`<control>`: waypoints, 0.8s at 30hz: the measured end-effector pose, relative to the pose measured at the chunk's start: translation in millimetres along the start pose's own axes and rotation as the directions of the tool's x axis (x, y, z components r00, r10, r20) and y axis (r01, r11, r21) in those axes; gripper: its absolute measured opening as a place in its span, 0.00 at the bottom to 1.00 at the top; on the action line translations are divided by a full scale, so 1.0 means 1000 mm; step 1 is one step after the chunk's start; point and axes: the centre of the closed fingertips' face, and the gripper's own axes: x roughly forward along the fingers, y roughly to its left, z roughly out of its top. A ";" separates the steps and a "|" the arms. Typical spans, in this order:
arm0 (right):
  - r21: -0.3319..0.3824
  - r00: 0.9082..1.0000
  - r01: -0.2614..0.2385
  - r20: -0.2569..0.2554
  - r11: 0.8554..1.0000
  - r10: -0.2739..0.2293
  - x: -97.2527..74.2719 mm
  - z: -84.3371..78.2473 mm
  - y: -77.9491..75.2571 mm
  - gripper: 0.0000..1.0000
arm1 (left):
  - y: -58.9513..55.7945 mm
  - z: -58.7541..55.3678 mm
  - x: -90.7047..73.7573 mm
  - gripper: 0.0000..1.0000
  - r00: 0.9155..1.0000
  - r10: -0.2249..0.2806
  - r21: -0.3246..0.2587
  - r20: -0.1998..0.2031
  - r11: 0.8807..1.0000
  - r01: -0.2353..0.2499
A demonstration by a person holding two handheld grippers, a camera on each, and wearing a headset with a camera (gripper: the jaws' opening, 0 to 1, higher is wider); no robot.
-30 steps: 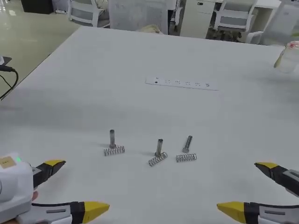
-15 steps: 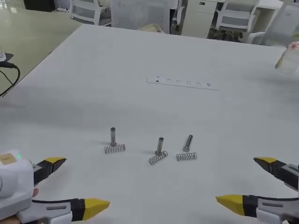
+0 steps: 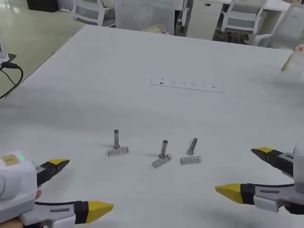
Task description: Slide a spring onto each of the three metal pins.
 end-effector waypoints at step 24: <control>0.028 0.998 -0.028 -0.058 0.999 0.029 0.041 0.026 -0.017 0.79 | -0.001 0.000 0.000 0.95 1.000 -0.009 0.009 -0.012 1.000 0.009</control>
